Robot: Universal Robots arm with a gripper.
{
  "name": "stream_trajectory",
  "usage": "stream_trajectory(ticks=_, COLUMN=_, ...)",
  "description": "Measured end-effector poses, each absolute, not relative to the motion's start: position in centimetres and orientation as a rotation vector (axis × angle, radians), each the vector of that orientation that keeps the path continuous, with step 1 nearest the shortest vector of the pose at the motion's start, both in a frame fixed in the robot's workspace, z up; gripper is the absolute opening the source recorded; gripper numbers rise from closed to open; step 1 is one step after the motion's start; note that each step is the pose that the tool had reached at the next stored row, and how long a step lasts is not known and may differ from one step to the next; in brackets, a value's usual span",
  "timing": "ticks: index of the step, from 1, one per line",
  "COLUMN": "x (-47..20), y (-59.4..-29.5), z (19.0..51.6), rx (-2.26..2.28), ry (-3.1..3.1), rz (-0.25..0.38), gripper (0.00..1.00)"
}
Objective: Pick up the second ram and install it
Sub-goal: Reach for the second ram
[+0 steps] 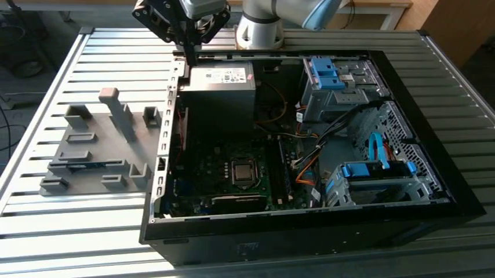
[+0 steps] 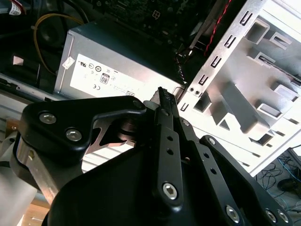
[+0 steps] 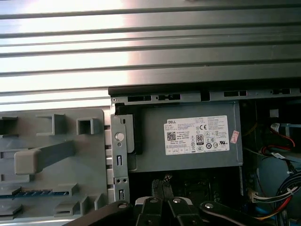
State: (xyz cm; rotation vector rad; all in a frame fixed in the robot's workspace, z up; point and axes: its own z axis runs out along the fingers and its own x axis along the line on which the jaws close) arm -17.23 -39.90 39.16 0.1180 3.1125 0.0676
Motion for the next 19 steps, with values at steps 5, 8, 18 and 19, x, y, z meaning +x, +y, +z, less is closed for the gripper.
stream_trajectory(ticks=5, x=-17.37, y=-39.89, z=39.17, rx=0.118, ry=3.113, rz=0.068, gripper=0.11)
stream_trajectory(ticks=8, x=-17.47, y=-39.89, z=39.16, rx=0.118, ry=3.113, rz=0.068, gripper=0.11)
stream_trajectory(ticks=18, x=-17.72, y=-39.89, z=39.15, rx=0.118, ry=3.112, rz=0.068, gripper=0.11)
stream_trajectory(ticks=19, x=-17.75, y=-39.89, z=39.16, rx=0.118, ry=3.113, rz=0.068, gripper=0.11)
